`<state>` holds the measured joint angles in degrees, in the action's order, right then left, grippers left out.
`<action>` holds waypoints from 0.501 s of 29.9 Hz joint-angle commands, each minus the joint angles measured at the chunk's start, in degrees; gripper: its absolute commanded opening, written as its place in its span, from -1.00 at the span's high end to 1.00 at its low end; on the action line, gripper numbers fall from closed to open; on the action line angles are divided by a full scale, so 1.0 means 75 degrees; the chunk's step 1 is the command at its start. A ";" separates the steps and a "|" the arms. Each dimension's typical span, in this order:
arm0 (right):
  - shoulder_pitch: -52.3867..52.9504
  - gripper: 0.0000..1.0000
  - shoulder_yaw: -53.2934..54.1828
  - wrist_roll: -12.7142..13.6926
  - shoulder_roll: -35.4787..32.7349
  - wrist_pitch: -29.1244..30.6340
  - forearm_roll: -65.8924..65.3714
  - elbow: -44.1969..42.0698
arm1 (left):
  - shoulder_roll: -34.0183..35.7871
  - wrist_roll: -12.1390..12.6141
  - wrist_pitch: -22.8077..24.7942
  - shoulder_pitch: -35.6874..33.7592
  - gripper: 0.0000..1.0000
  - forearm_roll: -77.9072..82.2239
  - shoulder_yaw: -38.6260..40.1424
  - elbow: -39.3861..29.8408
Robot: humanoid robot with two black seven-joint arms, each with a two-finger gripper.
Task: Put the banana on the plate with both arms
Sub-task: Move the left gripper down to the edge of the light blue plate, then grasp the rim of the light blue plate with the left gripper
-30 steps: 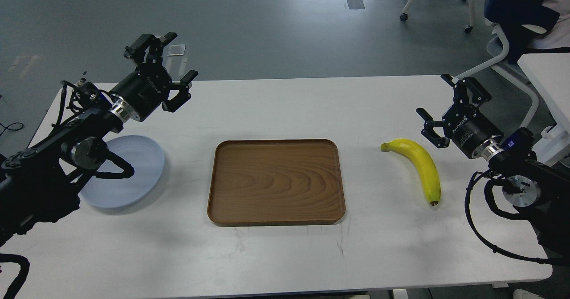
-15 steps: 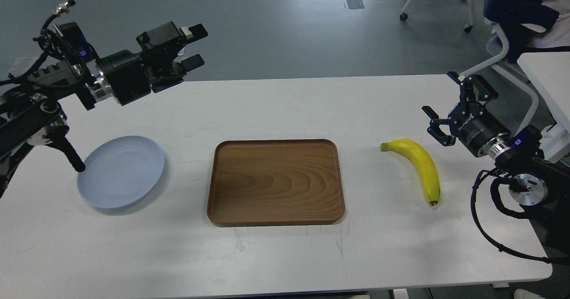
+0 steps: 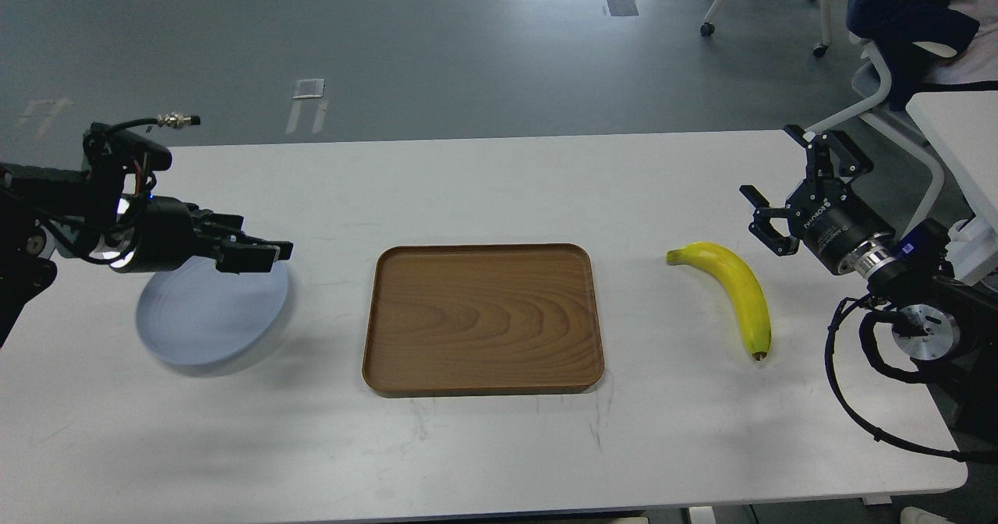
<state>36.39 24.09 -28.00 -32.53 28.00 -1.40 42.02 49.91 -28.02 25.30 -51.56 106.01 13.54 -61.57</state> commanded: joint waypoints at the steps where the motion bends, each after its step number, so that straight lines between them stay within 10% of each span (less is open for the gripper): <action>1: -0.0023 -1.00 -0.0001 0.0000 0.0002 0.0000 0.0000 -0.0001 | 0.0025 0.0003 -0.0068 0.0066 -0.96 -0.0001 -0.0247 0.0695; 15: -0.0024 -1.00 0.0069 0.0000 0.0014 0.0000 0.0000 -0.0012 | -0.0302 0.0003 -0.0465 0.0207 -0.94 -0.0926 -0.0878 0.2676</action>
<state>36.19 24.51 -28.00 -32.37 28.00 -1.40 41.92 48.80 -27.99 23.60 -50.47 100.30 9.12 -43.91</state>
